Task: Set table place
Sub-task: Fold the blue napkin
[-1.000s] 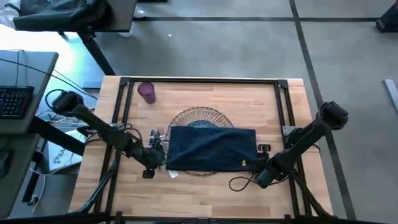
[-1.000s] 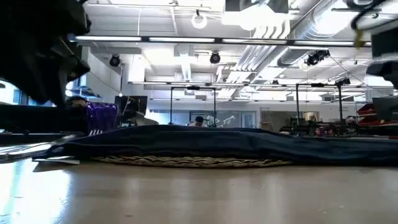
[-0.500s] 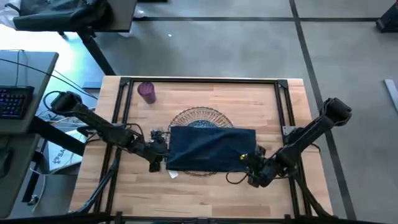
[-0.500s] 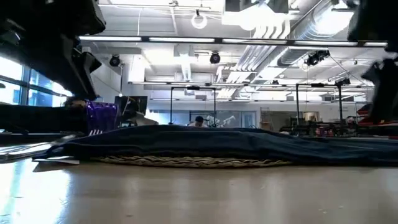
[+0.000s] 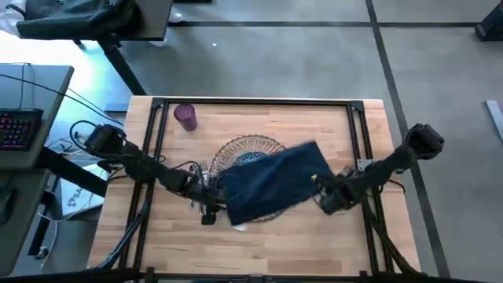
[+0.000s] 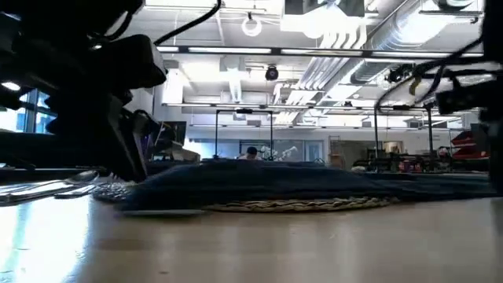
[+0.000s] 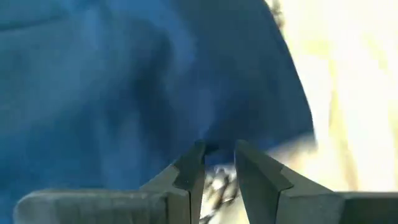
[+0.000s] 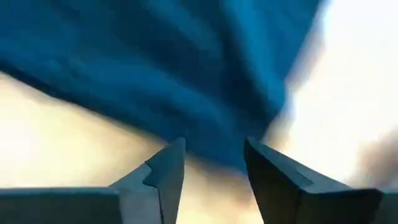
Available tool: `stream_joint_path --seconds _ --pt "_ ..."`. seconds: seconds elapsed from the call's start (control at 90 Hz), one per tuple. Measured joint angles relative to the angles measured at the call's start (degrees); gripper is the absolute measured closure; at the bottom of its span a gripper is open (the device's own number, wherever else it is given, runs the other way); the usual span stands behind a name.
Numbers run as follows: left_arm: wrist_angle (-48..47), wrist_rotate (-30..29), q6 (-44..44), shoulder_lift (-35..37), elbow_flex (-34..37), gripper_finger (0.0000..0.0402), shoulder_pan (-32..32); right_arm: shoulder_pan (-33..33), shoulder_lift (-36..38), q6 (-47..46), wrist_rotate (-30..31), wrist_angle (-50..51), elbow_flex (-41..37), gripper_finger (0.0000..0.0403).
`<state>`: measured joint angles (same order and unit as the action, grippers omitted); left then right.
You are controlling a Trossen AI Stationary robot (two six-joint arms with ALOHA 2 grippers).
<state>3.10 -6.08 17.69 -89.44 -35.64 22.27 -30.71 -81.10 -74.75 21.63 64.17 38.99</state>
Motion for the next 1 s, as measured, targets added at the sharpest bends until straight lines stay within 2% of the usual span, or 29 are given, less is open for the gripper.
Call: stream_joint_path --seconds 0.1,0.2,0.311,0.411,0.467,0.544,0.689,0.756,0.811,0.867,1.0 --pt "-1.0 -3.3 0.1 1.1 -0.8 0.0333 0.0 1.9 -0.1 -1.0 2.9 8.7 4.2 0.0265" --pt "-0.9 -6.9 0.1 2.2 -1.9 0.0333 -0.5 2.1 0.0 3.0 8.1 6.0 8.5 0.0265" --pt "-1.2 -7.0 0.7 2.2 -2.1 0.0333 -2.3 2.0 0.0 12.7 10.5 -9.5 10.2 0.0265" --pt "-1.7 -6.0 1.3 0.8 -1.7 0.0333 -4.2 2.2 -0.7 21.5 7.7 -31.5 7.9 0.0265" --pt "-2.0 -5.5 1.0 -0.1 -1.5 0.0333 -4.8 2.6 -1.6 23.4 6.3 -39.4 5.6 0.0265" --pt "0.2 -1.7 -0.2 -0.9 -1.5 0.0333 -5.1 3.1 -2.8 22.3 4.2 -43.1 2.9 0.0265" --pt "6.8 13.5 -3.0 -1.7 -1.5 0.0333 -4.1 3.4 -3.2 13.2 3.7 -35.7 -1.4 0.0265" --pt "8.9 16.0 -4.3 -1.7 -1.7 0.0333 -3.2 3.4 -3.2 10.0 3.7 -32.1 -2.4 0.0265" --pt "9.2 14.3 -4.5 -1.6 -1.7 0.0333 -2.8 3.4 -3.2 9.5 3.6 -31.7 -2.6 0.0265" --pt "8.3 9.8 -4.4 -1.2 -1.6 0.0334 -2.7 3.2 -3.2 12.3 3.0 -34.4 -1.9 0.0265" --pt "4.4 -5.2 -1.2 -0.5 -1.6 0.0344 -3.7 2.2 -3.7 27.7 -0.8 -50.2 1.0 0.0265"
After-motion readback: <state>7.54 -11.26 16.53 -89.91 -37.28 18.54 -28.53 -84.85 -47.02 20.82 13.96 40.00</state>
